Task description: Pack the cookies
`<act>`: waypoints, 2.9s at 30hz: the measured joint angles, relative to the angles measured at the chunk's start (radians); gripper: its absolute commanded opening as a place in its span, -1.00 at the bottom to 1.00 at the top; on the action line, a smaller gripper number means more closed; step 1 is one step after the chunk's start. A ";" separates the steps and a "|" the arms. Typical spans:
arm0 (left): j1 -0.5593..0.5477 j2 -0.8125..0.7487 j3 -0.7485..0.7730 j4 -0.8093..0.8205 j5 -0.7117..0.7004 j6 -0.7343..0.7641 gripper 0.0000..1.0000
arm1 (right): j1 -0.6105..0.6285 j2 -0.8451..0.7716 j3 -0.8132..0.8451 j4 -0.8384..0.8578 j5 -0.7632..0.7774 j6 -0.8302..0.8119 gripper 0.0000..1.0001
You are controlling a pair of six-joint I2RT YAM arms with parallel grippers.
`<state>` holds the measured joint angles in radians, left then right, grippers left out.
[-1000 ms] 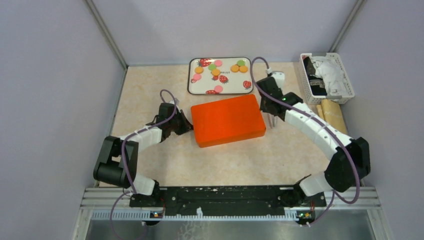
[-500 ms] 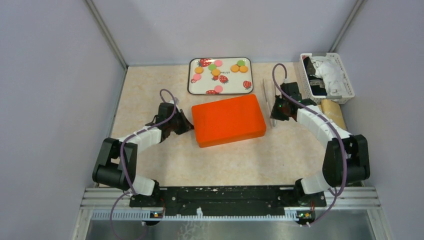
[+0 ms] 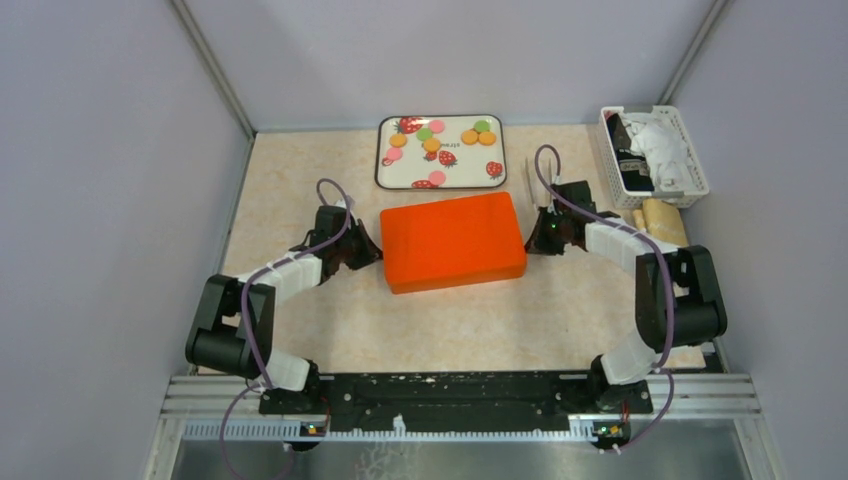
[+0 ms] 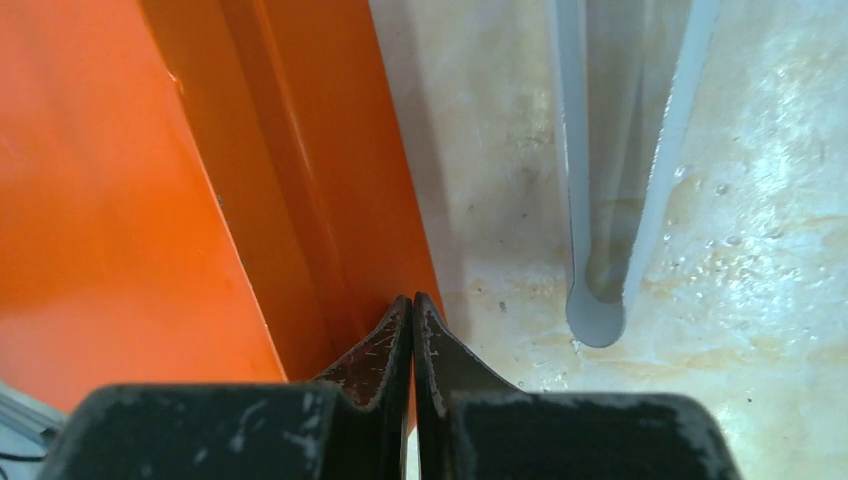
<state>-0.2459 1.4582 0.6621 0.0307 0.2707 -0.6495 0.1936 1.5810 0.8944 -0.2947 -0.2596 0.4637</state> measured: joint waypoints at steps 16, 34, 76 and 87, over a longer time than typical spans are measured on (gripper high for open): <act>0.003 0.011 0.000 0.000 -0.002 0.003 -1.00 | -0.002 0.021 0.045 -0.018 -0.014 0.018 -1.00; 0.035 -0.025 0.013 -0.131 -0.162 0.032 -1.00 | 0.097 0.083 0.043 0.048 -0.091 0.039 -1.00; -0.021 -0.119 0.014 -0.202 -0.050 0.019 -1.00 | 0.172 0.043 0.227 -0.260 0.552 0.078 -1.00; -0.021 -0.119 0.014 -0.194 -0.045 0.020 -1.00 | 0.149 -0.095 0.197 -0.254 0.592 0.037 -1.00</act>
<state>-0.2665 1.3392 0.6758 -0.1635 0.2253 -0.6296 0.3424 1.4857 1.0916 -0.5491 0.3328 0.5007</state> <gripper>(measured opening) 0.005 0.002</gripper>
